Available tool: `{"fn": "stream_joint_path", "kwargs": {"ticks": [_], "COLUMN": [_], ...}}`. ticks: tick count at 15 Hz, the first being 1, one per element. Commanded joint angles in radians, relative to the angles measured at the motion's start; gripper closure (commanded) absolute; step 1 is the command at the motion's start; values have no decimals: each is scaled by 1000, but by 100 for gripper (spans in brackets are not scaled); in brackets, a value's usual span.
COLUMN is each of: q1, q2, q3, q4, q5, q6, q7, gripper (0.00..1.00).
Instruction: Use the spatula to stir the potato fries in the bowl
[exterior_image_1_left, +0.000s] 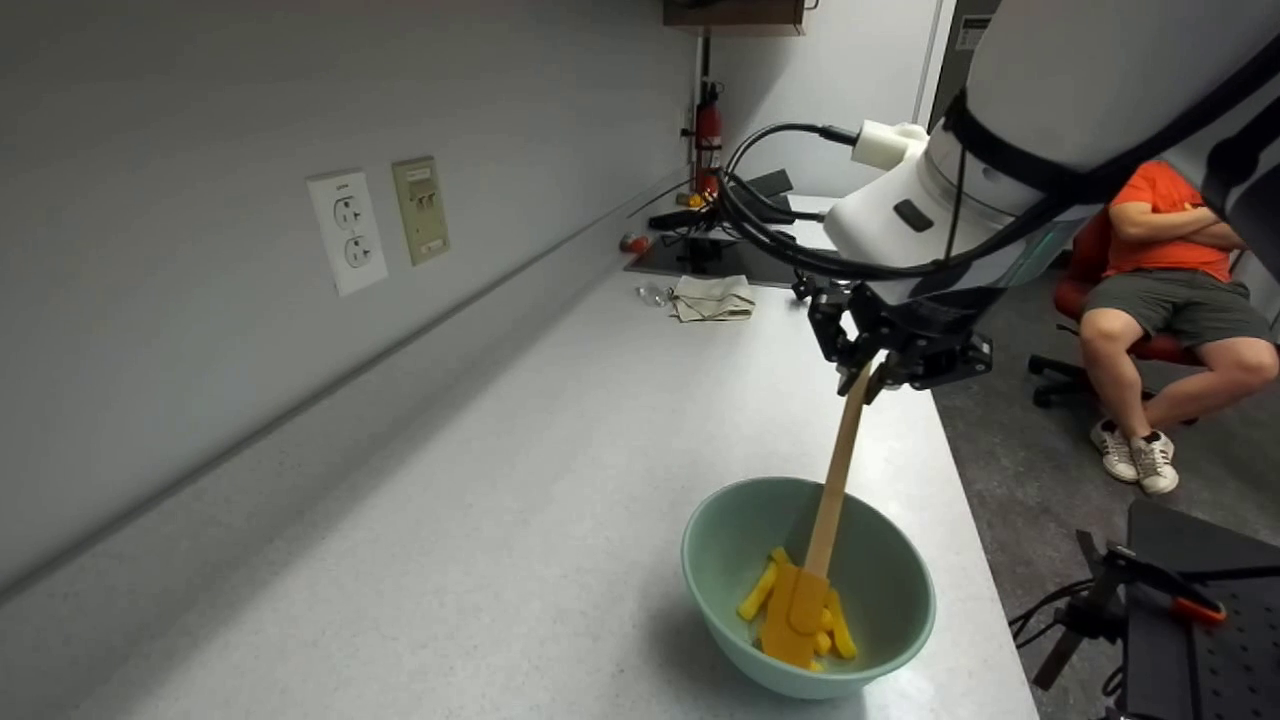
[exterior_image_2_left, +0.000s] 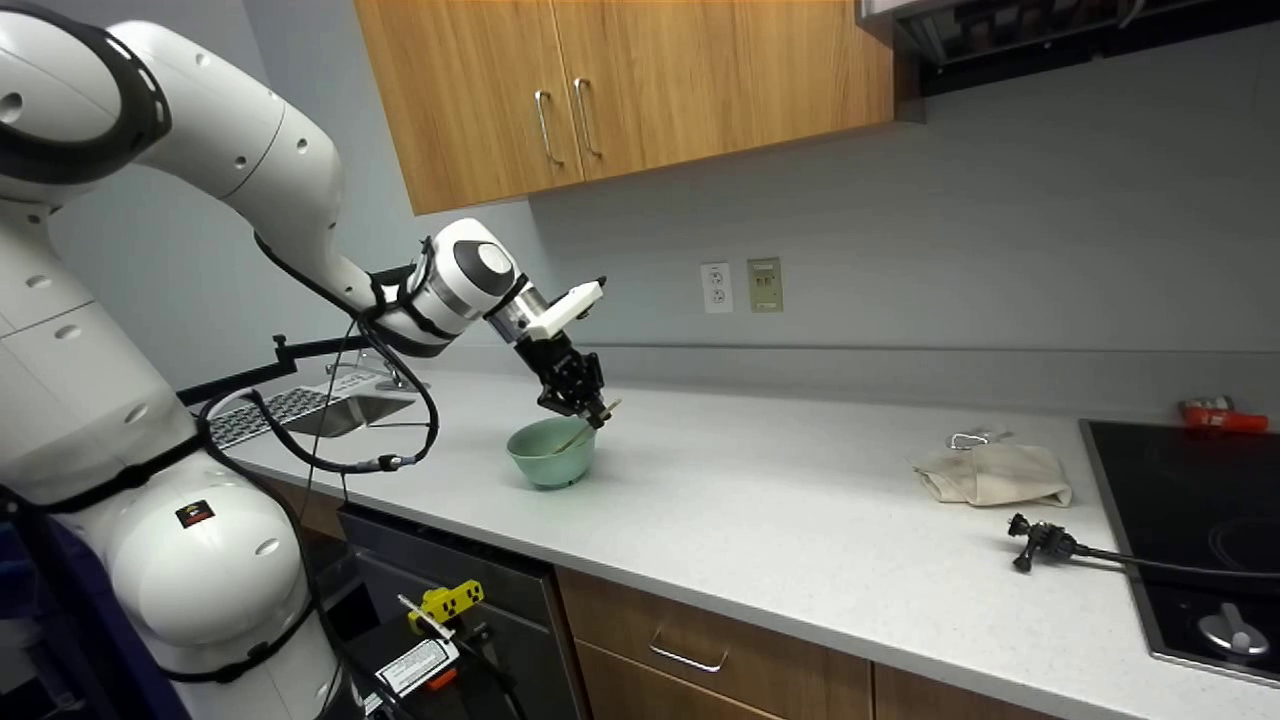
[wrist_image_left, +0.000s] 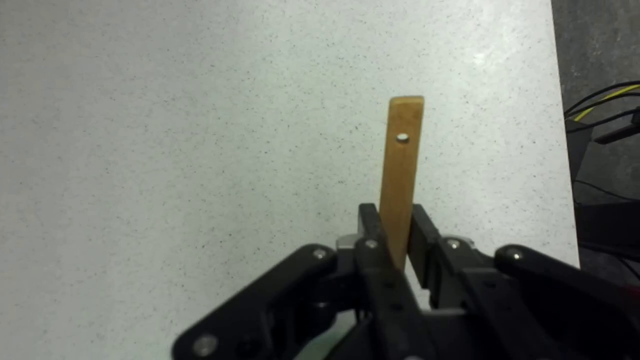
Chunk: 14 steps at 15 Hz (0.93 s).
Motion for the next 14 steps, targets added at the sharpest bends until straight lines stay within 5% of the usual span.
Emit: {"fn": "stream_joint_path", "kwargs": {"ticks": [1, 14], "q1": [-6, -1], "q2": [-4, -51], "q3": [15, 39], "q4": [-7, 25], "q5": [-8, -169], "q6": [2, -9], "q7": [10, 55], "gripper": [96, 96]}}
